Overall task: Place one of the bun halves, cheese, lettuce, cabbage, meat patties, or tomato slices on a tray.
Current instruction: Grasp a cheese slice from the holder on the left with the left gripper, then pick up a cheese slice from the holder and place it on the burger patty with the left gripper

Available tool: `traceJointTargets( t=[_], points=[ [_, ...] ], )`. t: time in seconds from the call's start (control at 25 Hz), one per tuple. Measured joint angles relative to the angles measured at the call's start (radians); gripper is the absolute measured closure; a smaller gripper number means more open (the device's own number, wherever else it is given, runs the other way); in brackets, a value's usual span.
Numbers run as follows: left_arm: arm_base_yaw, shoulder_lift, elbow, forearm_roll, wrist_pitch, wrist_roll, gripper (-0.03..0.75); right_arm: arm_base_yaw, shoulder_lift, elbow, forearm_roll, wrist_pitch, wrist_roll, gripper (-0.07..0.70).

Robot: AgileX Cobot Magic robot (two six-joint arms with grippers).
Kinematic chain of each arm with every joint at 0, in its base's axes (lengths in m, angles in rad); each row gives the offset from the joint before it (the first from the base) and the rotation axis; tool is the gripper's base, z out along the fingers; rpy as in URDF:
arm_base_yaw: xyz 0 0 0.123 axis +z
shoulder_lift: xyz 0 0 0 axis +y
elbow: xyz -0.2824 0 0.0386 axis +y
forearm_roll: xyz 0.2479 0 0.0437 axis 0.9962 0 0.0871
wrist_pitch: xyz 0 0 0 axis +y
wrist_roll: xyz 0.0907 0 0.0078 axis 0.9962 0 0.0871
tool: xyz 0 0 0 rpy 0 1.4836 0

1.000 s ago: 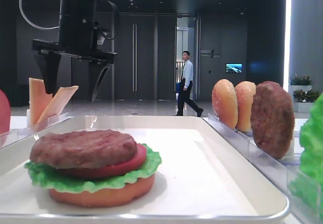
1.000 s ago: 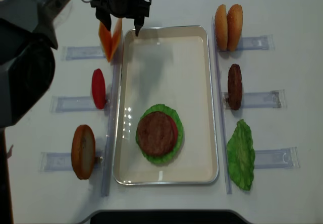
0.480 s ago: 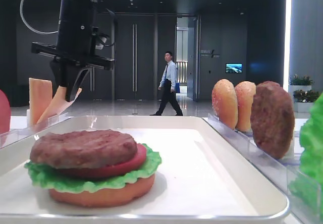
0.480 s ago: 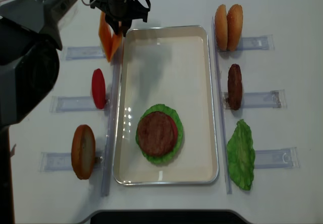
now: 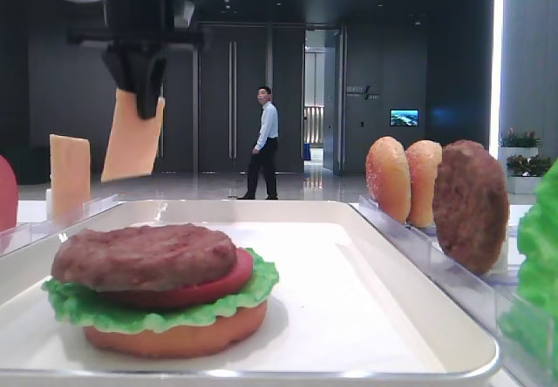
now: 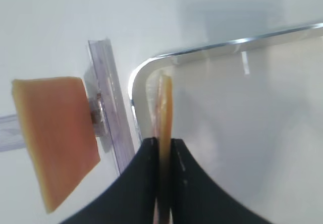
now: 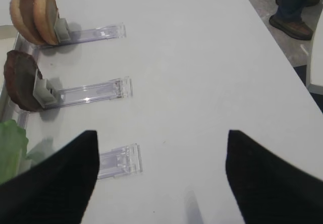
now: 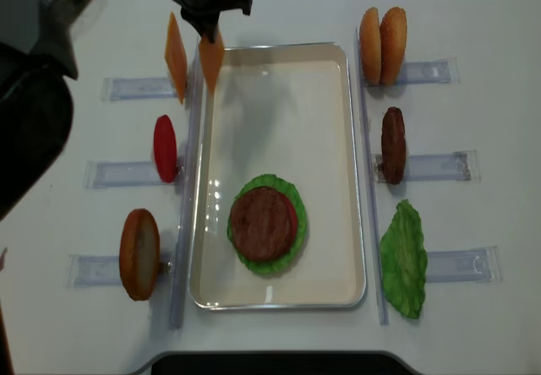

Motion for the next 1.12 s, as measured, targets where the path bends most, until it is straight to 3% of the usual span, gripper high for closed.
traceJointTargets(
  t=[0.2,0.36,0.44,0.48,0.6,0.8,1.12],
  points=[
    [-0.022,-0.171,0.044,-0.084,0.000,0.053,0.679,0.000,0.000,0.000,0.000,0.000,0.000,0.132],
    [-0.025,-0.323,0.242,-0.202,0.001,0.096,0.680,0.000,0.000,0.000,0.000,0.000,0.000,0.132],
    [-0.025,-0.402,0.391,-0.278,-0.006,0.133,0.680,0.000,0.000,0.000,0.000,0.000,0.000,0.132],
    [-0.025,-0.437,0.459,-0.312,-0.027,0.153,0.680,0.000,0.000,0.000,0.000,0.000,0.000,0.132],
    [-0.025,-0.575,0.690,-0.438,-0.158,0.206,0.680,0.000,0.000,0.000,0.000,0.000,0.000,0.132],
    [-0.025,-0.745,0.963,-0.641,-0.341,0.320,0.680,0.000,0.000,0.000,0.000,0.000,0.000,0.132],
    [-0.025,-0.830,1.262,-1.075,-0.481,0.743,0.680,0.000,0.000,0.000,0.000,0.000,0.000,0.132]
  ],
)
